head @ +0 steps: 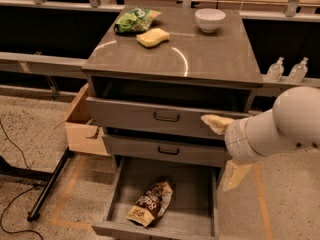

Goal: Pick brown chip bag from bottom drawer and place on counter

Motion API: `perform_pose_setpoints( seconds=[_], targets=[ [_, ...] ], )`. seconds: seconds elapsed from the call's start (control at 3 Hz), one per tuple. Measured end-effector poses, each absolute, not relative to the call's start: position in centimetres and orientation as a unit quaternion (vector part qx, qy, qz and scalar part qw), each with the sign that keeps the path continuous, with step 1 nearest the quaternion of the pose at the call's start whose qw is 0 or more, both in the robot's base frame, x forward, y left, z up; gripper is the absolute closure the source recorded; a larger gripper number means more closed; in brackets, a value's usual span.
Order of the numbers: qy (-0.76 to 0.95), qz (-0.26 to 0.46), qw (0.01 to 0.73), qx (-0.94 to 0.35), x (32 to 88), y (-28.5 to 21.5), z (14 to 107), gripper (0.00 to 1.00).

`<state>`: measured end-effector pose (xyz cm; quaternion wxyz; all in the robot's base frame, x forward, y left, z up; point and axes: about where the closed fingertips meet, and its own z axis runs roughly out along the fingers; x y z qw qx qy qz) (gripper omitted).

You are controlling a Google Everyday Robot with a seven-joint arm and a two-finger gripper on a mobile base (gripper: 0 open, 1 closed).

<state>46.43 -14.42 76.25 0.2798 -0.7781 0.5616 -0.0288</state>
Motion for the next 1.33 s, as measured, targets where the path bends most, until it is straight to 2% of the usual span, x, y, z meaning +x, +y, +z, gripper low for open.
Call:
perform_pose_setpoints(
  seconds=[0.67,1.33],
  targets=[
    [0.388,0.010,0.260,-0.884,48.3,-8.6,60.9,0.00],
    [0.393,0.003,0.266,-0.880,48.7,-8.3,60.2,0.00]
  ],
)
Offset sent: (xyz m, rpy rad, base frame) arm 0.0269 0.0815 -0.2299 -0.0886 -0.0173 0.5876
